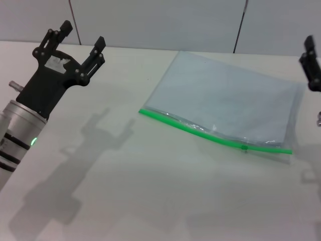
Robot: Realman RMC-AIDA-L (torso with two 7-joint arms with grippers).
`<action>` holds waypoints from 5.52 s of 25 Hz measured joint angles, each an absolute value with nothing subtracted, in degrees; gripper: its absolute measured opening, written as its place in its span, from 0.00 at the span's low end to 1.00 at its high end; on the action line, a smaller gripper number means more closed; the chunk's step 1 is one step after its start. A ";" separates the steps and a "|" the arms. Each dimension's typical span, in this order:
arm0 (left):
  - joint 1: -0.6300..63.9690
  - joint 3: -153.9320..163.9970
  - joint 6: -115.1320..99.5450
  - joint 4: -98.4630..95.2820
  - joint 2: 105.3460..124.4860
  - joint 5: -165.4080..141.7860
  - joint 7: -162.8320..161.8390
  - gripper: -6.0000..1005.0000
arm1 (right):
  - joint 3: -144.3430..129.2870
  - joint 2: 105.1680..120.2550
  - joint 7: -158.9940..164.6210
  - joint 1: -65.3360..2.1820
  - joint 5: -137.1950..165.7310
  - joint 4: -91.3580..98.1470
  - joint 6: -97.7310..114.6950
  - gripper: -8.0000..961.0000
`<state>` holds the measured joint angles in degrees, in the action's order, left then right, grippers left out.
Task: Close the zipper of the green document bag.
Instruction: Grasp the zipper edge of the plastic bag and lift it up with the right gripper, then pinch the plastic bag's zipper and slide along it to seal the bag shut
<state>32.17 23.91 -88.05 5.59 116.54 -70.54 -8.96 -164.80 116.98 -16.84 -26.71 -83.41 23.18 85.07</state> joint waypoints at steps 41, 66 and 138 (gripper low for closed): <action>31.28 23.20 -87.80 4.75 116.37 -70.22 -8.87 0.78 | -164.80 117.34 -76.73 -20.53 -87.21 22.85 60.86 0.82; 31.53 23.20 -87.14 4.74 116.37 -70.22 -8.92 0.76 | -164.79 117.33 -80.88 -22.85 -79.95 28.30 53.20 0.71; 40.89 52.42 -72.25 4.57 116.90 -75.46 28.21 0.71 | -164.79 117.24 -83.10 -26.96 -68.32 35.86 52.56 0.07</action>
<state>40.89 52.42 -72.25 4.57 116.90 -75.46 28.21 -164.79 117.24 -83.10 -26.96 -68.32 35.86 52.56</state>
